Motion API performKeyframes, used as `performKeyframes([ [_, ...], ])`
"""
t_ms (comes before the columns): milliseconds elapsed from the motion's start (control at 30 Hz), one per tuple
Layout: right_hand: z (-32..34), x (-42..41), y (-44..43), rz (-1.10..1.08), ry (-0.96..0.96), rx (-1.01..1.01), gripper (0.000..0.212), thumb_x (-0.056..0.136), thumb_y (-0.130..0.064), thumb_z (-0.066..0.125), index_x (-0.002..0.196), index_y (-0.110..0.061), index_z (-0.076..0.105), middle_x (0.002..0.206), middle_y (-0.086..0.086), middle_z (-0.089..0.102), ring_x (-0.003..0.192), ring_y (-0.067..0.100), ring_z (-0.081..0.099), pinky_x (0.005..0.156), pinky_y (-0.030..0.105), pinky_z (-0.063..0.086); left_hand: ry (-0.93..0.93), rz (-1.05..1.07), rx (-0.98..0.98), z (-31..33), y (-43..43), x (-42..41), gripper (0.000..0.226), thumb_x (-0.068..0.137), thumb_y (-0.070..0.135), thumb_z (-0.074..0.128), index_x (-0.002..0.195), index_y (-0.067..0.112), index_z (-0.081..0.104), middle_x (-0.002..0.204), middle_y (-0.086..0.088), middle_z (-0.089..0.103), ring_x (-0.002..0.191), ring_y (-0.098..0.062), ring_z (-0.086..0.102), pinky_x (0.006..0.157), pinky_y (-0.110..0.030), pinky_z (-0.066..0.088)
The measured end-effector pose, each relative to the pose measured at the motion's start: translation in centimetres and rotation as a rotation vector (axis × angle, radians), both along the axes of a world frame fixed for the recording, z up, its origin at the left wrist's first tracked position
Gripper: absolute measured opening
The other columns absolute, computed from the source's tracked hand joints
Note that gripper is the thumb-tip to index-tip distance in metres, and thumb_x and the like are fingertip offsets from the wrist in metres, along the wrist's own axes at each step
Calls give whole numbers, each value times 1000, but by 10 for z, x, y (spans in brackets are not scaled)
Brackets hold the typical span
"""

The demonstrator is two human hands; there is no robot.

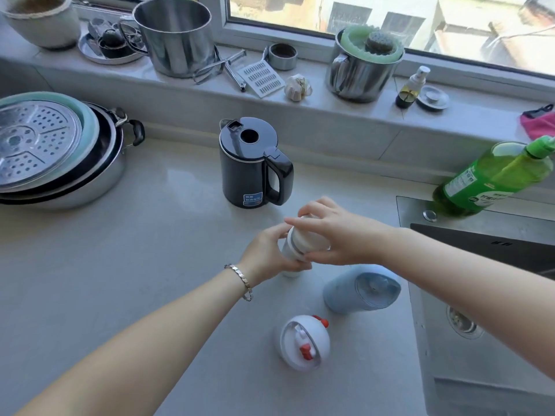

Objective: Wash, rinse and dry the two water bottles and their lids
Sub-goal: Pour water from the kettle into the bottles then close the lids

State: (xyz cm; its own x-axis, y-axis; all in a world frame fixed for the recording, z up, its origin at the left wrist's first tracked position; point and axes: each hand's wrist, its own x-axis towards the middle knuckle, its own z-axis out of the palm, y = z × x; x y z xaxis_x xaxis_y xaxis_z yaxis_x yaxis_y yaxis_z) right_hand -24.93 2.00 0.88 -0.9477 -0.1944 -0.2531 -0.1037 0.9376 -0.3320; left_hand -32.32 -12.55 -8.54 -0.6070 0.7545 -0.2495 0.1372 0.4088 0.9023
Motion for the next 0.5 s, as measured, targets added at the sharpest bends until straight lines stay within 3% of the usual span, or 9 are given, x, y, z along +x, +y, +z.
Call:
performKeyframes([
  [67,-3,-3,2,-15,-28,-53,65,81,-31,68,139,-23,40,128,6,45,119,22,35,97,25,32,1,7,-7,-2,1,0,59,56,23,88,102,38,56,91,22,62,90,-1,57,84,-18,43],
  [167,-9,-1,-1,-26,-12,-94,58,75,-29,74,128,-15,54,118,10,54,111,26,45,88,24,35,1,21,-7,-3,1,1,62,50,30,88,103,36,56,96,13,65,93,-5,58,85,-21,45],
  [233,-15,2,-8,-67,114,-21,51,73,-44,65,109,-8,65,97,11,63,93,32,57,73,34,49,-1,15,0,-3,1,1,57,53,27,88,98,40,55,94,13,65,89,-2,57,82,-17,44],
  [300,-14,2,-14,-119,193,131,66,70,-67,45,93,-8,66,80,7,64,76,29,61,54,32,49,-5,5,8,-2,1,0,55,56,24,88,95,45,55,90,16,64,83,4,55,75,-10,41],
  [367,-8,5,-19,-194,138,233,80,69,-77,36,107,-10,58,97,6,61,89,28,58,60,32,44,-17,-1,4,-1,0,0,57,60,18,85,103,42,56,96,14,65,87,2,55,75,-7,40],
  [433,-6,12,-15,-167,47,215,77,78,-62,49,138,-14,34,126,4,46,110,25,48,75,34,43,-34,0,16,-2,0,-1,60,58,18,84,108,38,57,101,10,66,94,-3,56,78,-14,41],
  [500,0,13,-12,-151,16,207,75,83,-50,52,145,-22,19,130,2,42,109,25,50,74,32,42,-34,-10,28,-2,-1,-1,59,58,20,85,108,36,59,102,8,67,96,-5,57,79,-16,41],
])
